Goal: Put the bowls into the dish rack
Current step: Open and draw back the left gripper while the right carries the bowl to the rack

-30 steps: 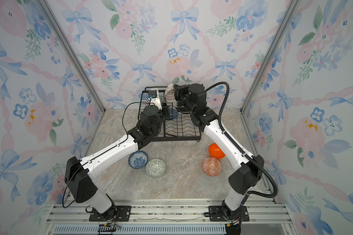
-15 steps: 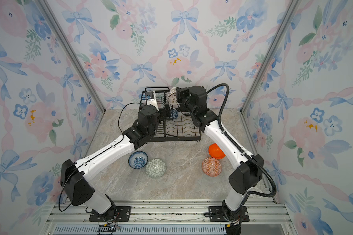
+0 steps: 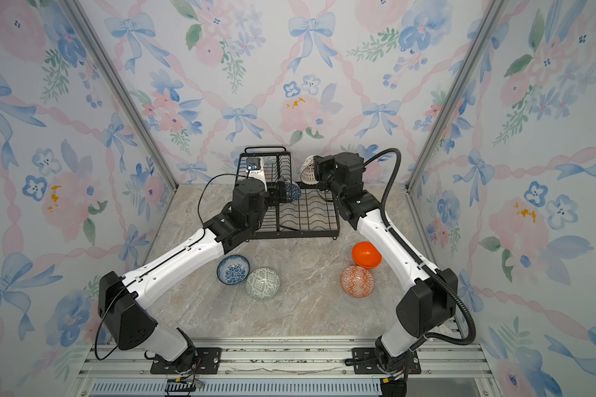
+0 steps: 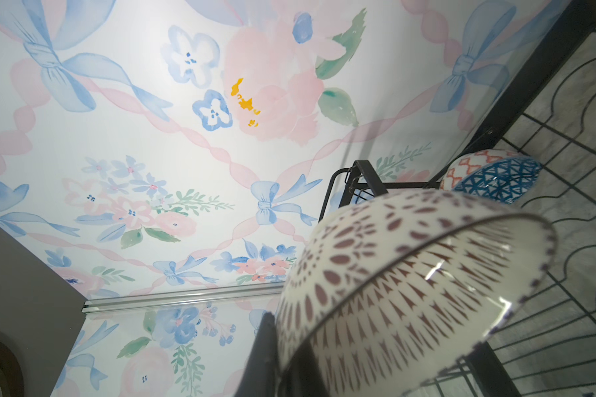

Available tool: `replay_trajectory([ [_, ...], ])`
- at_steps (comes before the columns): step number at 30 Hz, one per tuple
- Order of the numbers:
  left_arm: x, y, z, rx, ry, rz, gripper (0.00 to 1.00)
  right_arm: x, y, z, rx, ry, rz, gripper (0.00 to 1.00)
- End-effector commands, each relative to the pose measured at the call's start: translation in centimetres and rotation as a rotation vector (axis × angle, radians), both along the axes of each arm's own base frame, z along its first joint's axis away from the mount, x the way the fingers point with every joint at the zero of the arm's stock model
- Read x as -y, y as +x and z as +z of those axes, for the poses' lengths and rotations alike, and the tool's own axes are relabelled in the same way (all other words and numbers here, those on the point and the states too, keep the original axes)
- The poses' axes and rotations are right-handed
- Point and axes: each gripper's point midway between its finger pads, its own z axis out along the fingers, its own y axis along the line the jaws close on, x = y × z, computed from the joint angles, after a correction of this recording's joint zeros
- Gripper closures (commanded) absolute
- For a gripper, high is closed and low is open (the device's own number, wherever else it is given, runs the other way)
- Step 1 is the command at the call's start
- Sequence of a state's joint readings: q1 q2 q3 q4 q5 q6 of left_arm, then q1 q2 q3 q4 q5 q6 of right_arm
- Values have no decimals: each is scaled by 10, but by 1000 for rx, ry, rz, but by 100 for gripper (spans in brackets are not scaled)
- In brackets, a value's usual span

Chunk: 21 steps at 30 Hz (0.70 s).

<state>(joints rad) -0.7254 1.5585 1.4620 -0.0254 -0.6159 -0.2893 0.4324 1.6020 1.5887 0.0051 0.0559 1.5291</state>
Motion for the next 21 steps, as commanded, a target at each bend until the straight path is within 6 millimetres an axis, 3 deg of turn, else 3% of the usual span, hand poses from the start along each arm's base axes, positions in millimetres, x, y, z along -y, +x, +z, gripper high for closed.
replay_trajectory([
  [1,-10,-3,4,-55,-17,-7,2,22,-17,43,127,4,-9,100],
  [6,-10,-7,-4,-115,-2,-28,2,37,-20,33,114,-75,-14,100],
  [11,-8,-8,-13,-178,-43,-98,2,38,-15,1,58,-89,-19,100],
  [21,-17,23,-31,-264,-74,-230,2,43,-2,-39,26,-196,-73,100],
])
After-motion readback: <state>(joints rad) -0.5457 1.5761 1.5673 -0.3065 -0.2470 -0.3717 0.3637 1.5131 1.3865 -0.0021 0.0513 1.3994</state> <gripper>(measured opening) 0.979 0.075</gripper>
